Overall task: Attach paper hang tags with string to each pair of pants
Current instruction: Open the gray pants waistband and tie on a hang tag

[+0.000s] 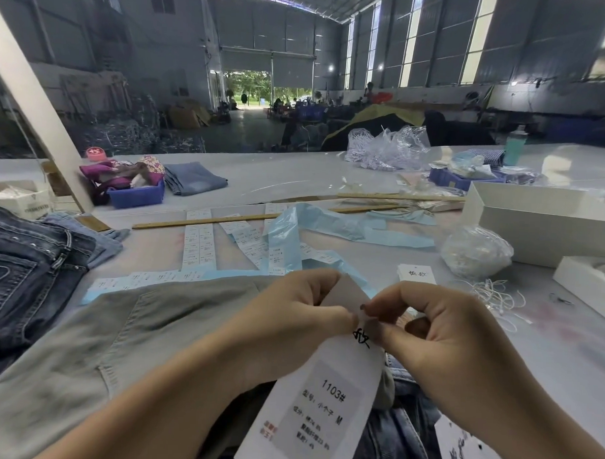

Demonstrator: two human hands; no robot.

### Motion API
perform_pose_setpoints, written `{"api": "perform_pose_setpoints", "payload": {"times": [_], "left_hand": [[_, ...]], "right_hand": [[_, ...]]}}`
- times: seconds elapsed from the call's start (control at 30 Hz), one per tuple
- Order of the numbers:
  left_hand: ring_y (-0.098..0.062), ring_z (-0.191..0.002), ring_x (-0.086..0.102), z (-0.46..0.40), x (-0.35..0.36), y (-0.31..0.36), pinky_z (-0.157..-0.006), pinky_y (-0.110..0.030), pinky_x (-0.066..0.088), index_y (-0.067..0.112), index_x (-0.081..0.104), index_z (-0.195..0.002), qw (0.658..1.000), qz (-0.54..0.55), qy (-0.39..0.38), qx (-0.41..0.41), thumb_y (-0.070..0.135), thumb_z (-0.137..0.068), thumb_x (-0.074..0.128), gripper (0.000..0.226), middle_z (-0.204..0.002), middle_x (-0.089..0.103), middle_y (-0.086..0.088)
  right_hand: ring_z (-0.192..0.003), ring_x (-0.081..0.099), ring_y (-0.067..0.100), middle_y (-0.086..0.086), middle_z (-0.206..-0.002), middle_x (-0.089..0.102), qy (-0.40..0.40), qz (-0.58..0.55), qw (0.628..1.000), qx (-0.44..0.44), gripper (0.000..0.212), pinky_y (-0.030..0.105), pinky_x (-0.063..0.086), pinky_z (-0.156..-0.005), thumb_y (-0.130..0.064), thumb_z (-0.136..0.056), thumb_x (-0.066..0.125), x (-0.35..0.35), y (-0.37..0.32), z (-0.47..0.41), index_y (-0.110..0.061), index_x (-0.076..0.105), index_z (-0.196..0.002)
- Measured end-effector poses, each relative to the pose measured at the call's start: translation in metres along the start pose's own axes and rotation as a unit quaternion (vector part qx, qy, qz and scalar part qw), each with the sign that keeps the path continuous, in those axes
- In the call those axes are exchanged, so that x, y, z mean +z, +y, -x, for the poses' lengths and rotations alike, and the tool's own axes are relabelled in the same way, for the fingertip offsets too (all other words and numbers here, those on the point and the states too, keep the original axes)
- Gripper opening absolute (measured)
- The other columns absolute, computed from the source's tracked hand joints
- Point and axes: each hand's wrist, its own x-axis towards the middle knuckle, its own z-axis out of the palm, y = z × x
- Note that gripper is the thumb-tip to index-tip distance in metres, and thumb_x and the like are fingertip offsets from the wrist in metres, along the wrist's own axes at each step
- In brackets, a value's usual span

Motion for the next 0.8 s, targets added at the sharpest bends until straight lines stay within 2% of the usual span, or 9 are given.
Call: {"api": "perform_pose_setpoints", "payload": {"times": [0.07,0.17,0.27,0.4,0.47,0.6,0.67,0.8], "left_hand": [[-0.029,-0.075,0.062,0.0009,-0.0009,0.0001,-0.074,-0.044,0.047,0.004,0.064,-0.092,1.000,0.009,-0.007,0.000,0.021,-0.073,0.062,0.025,-0.088,0.066,-0.027],[-0.030,-0.078,0.068,0.0030,-0.0002,0.0017,-0.081,-0.053,0.052,0.005,0.066,-0.094,1.000,0.010,-0.015,0.002,0.023,-0.071,0.070,0.030,-0.095,0.070,-0.024],[-0.041,-0.085,0.070,0.0031,-0.0003,0.0021,-0.087,-0.062,0.050,0.005,0.066,-0.094,1.000,-0.003,-0.006,-0.005,0.024,-0.069,0.074,0.032,-0.096,0.070,-0.024],[-0.046,-0.091,0.067,0.0019,-0.0027,0.0003,-0.088,-0.066,0.048,0.010,0.067,-0.092,1.000,-0.011,-0.007,-0.013,0.027,-0.071,0.071,0.028,-0.096,0.071,-0.023],[-0.044,-0.090,0.069,0.0016,-0.0037,-0.0013,-0.087,-0.063,0.050,0.014,0.067,-0.090,1.000,-0.010,-0.010,-0.013,0.025,-0.072,0.069,0.022,-0.095,0.072,-0.019],[-0.027,-0.077,0.070,0.0015,-0.0050,-0.0054,-0.077,-0.044,0.052,0.016,0.069,-0.090,1.000,0.017,-0.020,-0.006,0.025,-0.074,0.069,0.018,-0.091,0.073,-0.013],[-0.022,-0.074,0.068,0.0022,-0.0054,-0.0056,-0.073,-0.039,0.051,0.020,0.071,-0.089,0.999,0.027,-0.026,-0.006,0.025,-0.075,0.068,0.015,-0.088,0.072,-0.010],[-0.025,-0.076,0.070,0.0028,-0.0070,-0.0067,-0.075,-0.041,0.053,0.020,0.070,-0.092,1.000,0.014,-0.027,-0.008,0.027,-0.074,0.064,0.020,-0.096,0.073,-0.015]], "right_hand": [[-0.034,0.035,0.006,-0.020,-0.044,0.049,0.005,0.006,1.000,-0.002,0.015,0.008,0.024,-0.040,-0.014,-0.080,0.078,0.0003,0.0004,-0.0014,-0.025,0.070,-0.072],[-0.033,0.036,0.005,-0.017,-0.046,0.051,0.013,0.004,1.000,-0.003,0.014,0.009,0.024,-0.039,-0.016,-0.080,0.077,0.0016,0.0005,-0.0029,-0.025,0.068,-0.074],[-0.034,0.036,0.005,-0.020,-0.045,0.050,0.022,0.014,1.000,-0.009,0.016,0.008,0.025,-0.039,-0.019,-0.080,0.078,0.0043,0.0006,-0.0028,-0.023,0.066,-0.070],[-0.037,0.039,0.004,-0.015,-0.066,0.061,0.034,0.006,0.999,0.009,0.014,0.015,0.033,-0.042,-0.030,-0.078,0.078,0.0051,0.0017,-0.0051,-0.026,0.065,-0.080],[-0.035,0.039,0.004,-0.017,-0.065,0.061,0.045,-0.007,0.999,0.014,0.013,0.012,0.031,-0.041,-0.030,-0.078,0.078,0.0053,0.0014,-0.0056,-0.027,0.067,-0.083],[-0.036,0.045,0.001,-0.022,-0.040,0.048,0.031,0.014,0.999,0.006,0.011,0.008,0.030,-0.041,-0.025,-0.081,0.076,0.0068,-0.0024,-0.0056,-0.023,0.071,-0.072],[-0.036,0.044,0.002,-0.018,-0.040,0.049,0.019,0.012,1.000,0.009,0.014,0.010,0.030,-0.041,-0.023,-0.083,0.074,0.0063,-0.0017,-0.0064,-0.023,0.072,-0.069],[-0.039,0.044,0.004,-0.014,-0.047,0.056,0.035,0.035,0.999,-0.002,0.019,0.012,0.032,-0.042,-0.018,-0.084,0.072,0.0049,0.0019,-0.0063,-0.024,0.072,-0.067]]}}
